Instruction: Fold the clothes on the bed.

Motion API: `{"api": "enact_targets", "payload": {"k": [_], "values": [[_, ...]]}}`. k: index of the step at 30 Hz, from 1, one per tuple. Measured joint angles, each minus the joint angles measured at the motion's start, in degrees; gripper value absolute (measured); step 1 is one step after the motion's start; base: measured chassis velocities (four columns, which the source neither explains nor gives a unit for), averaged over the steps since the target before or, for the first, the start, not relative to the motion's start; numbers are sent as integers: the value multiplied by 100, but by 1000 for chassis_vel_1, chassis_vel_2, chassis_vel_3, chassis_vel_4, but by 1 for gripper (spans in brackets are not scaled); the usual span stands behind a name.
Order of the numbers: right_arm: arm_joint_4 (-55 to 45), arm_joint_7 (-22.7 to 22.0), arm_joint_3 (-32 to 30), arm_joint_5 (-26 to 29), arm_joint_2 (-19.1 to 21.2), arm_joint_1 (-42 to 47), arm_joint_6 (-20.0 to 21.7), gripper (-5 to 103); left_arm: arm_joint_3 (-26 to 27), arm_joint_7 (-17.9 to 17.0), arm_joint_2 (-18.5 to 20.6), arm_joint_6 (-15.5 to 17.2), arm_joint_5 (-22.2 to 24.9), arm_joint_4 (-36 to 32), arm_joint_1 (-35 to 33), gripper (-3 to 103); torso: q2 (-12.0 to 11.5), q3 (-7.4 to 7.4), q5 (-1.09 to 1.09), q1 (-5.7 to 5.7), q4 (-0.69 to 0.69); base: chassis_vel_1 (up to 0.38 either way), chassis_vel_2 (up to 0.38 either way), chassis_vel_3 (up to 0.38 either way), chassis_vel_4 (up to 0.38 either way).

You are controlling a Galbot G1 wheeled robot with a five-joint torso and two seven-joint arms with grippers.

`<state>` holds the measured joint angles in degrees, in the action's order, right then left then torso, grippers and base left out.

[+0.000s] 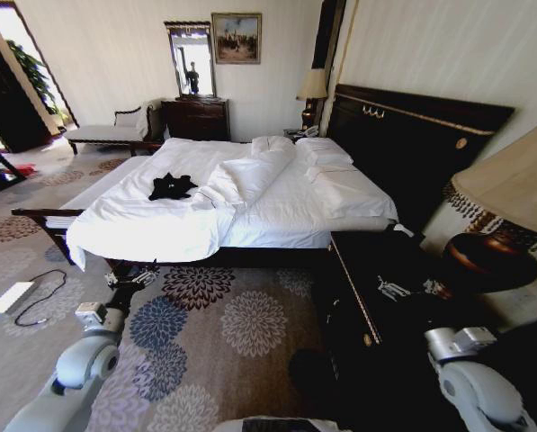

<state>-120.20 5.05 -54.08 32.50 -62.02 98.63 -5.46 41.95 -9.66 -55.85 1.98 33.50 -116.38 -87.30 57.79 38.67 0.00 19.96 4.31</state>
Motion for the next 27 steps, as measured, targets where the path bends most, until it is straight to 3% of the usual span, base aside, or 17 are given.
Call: {"api": "enact_targets", "payload": {"k": [27], "values": [[31, -13, 86, -107, -222, 52, -23, 100, 11, 9, -76, -26, -27, 21, -73, 100, 0, 0, -1, 1, 0, -59, 63, 62, -63]]}}
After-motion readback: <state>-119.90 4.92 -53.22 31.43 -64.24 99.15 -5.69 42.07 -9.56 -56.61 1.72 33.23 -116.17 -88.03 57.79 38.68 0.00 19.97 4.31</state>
